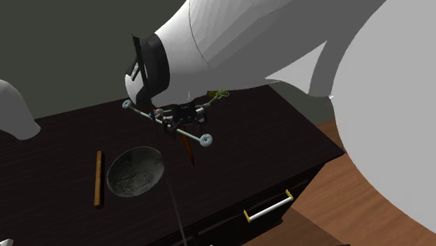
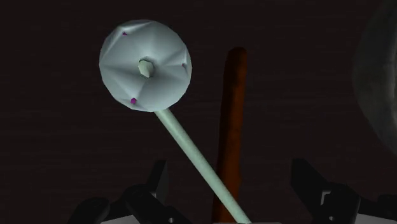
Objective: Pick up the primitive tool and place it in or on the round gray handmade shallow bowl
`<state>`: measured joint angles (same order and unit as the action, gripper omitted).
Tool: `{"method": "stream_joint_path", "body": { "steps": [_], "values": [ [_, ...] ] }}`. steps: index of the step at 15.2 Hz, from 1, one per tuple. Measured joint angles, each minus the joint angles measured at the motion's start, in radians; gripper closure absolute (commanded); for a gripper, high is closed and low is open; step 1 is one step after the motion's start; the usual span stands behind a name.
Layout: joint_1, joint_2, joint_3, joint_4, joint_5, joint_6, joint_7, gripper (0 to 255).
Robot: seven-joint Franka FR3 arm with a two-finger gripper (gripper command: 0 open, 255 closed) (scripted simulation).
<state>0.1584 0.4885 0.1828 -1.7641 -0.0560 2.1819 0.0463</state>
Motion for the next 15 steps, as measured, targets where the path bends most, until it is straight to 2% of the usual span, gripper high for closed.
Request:
{"method": "stream_joint_path", "body": {
  "steps": [8, 14, 15],
  "values": [
    [0.014, 0.079, -0.005, 0.002, -0.014, 0.074, 0.01, 0],
    [0.015, 0.084, -0.005, -0.002, -0.015, 0.083, 0.011, 0],
    [0.015, 0.084, -0.005, -0.002, -0.015, 0.083, 0.011, 255]
  ]
}}
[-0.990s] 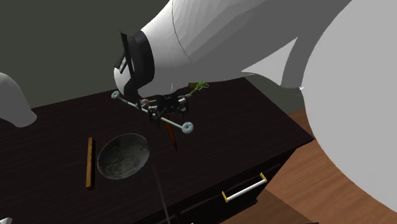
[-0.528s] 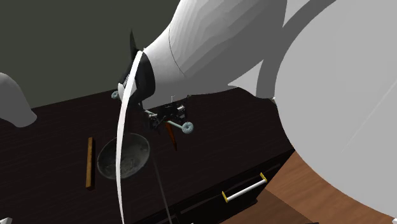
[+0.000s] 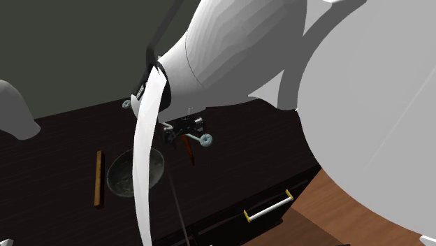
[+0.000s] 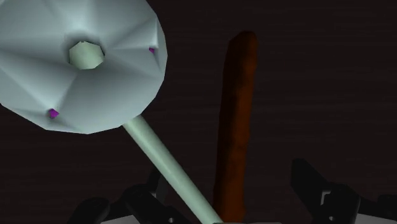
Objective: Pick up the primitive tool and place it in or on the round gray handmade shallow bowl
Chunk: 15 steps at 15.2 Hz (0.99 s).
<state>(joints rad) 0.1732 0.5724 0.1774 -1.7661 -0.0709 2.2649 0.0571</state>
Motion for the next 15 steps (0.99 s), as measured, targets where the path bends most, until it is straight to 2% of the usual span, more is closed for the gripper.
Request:
{"method": "stream_joint_path", "body": {
  "steps": [10, 15],
  "values": [
    [0.0, 0.0, 0.0, 0.001, 0.0, 0.0, 0.0, 255],
    [-0.004, -0.036, 0.005, 0.003, 0.006, -0.039, -0.003, 255]
  ]
}}
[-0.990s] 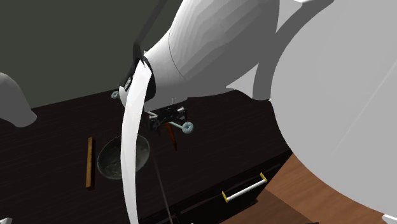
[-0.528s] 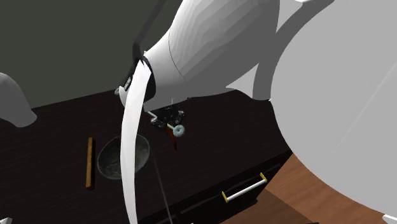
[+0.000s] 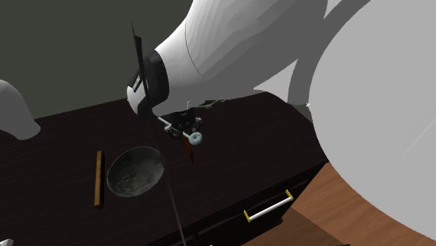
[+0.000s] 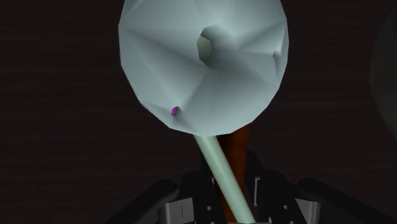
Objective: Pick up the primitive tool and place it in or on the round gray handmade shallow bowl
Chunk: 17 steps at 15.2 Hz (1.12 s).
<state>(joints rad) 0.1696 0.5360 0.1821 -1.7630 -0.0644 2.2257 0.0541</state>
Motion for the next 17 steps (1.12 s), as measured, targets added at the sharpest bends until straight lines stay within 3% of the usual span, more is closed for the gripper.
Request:
{"method": "stream_joint_path", "body": {
  "steps": [17],
  "values": [
    [-0.009, -0.114, 0.013, 0.063, 0.022, -0.176, -0.008, 255]
  ]
}}
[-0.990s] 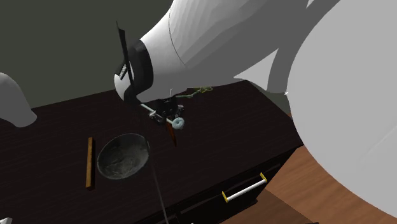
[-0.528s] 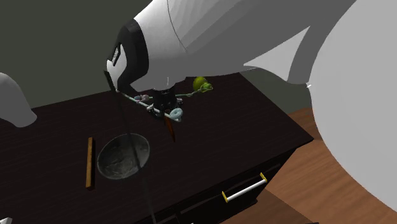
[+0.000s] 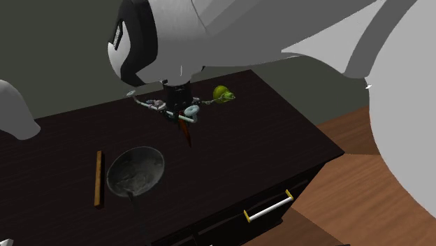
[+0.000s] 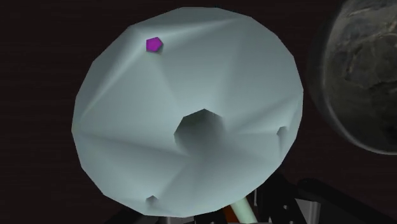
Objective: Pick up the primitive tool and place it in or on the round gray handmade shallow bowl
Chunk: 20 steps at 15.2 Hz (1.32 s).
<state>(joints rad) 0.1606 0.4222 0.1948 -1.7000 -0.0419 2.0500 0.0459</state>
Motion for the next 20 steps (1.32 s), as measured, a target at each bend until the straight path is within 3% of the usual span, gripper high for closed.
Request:
{"method": "stream_joint_path", "body": {
  "steps": [8, 20],
  "values": [
    [0.004, -0.046, 0.007, 0.033, 0.009, -0.079, 0.007, 255],
    [0.142, -0.17, 0.096, -0.136, 0.025, -0.025, 0.231, 255]
  ]
}}
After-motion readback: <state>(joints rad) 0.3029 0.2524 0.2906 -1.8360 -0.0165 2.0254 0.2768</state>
